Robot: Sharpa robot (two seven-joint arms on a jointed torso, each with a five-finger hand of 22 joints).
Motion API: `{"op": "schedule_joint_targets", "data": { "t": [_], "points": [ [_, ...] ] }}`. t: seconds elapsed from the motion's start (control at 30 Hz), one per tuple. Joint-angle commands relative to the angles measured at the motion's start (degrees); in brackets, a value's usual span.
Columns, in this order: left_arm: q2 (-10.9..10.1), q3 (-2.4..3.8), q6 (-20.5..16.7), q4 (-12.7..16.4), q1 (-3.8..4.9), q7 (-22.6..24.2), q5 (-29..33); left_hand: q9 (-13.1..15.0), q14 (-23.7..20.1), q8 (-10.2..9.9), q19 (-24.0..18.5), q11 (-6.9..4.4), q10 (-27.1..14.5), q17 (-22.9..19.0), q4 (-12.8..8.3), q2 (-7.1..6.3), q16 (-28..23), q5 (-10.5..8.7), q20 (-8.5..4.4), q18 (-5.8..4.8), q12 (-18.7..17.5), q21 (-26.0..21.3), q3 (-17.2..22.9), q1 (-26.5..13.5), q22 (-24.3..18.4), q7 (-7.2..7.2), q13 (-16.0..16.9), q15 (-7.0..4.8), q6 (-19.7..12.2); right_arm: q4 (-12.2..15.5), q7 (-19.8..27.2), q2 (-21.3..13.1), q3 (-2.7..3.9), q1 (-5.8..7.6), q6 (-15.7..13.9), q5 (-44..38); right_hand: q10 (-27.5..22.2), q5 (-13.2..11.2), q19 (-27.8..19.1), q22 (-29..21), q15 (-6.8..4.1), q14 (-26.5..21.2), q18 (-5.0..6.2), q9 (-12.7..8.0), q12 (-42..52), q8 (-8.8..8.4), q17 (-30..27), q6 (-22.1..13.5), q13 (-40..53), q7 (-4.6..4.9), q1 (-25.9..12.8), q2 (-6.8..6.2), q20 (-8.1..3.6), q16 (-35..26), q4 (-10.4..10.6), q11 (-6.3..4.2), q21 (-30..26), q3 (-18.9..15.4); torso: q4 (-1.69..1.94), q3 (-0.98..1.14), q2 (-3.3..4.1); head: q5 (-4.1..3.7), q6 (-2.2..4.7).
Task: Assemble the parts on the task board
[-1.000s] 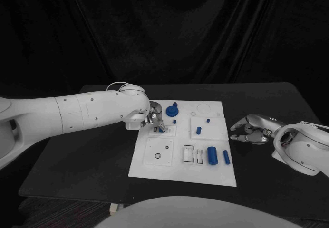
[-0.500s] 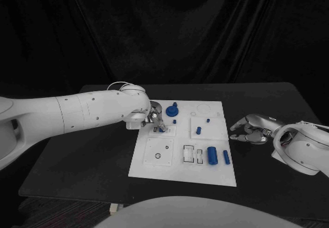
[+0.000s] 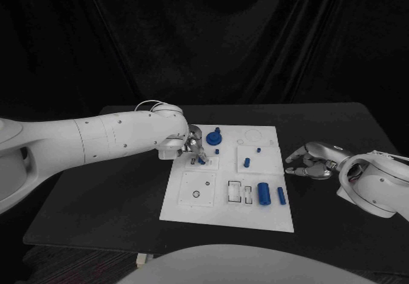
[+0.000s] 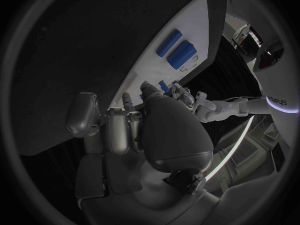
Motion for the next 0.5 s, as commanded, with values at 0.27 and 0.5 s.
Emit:
{"op": "schedule_joint_targets", "data": {
  "t": [0.27,0.5],
  "points": [
    [0.4,-0.16,0.7,-0.4,-0.11,-2.1,0.1,0.0,5.1,0.2,-0.1,-0.01,1.8,13.8,1.1,0.28,-0.1,-2.19,-0.07,0.76,0.2,0.1,-0.8,-1.2,8.8,0.07,10.9,-0.15,-0.3,-0.1,-0.4,0.2,0.03,-0.29,0.4,0.0,2.3,0.3,-0.6,8.4,0.51,3.3,0.94,-0.1,-0.4,-0.28,4.4,0.4,10.4,-0.09,0.4,0.09,0.00,-0.4,-0.3,0.28,-0.4,0.1,0.00,0.01,0.01,0.19,0.01],
    [0.7,-0.16,1.3,-0.4,-0.11,-2.8,0.1,0.0,5.1,0.2,0.0,-0.02,1.8,13.9,1.1,0.39,-0.1,-2.33,-0.06,0.75,0.2,0.2,-0.8,-1.2,8.9,0.05,10.9,-0.15,-0.3,-0.1,-0.4,0.2,0.03,-0.35,0.4,0.0,2.3,0.3,-0.6,8.4,0.51,3.3,0.96,-0.1,-0.4,-0.28,4.4,0.4,10.4,-0.08,0.5,0.12,0.00,-0.5,-0.3,0.28,-0.5,0.1,0.01,0.02,0.02,0.35,0.01]
  ]
}}
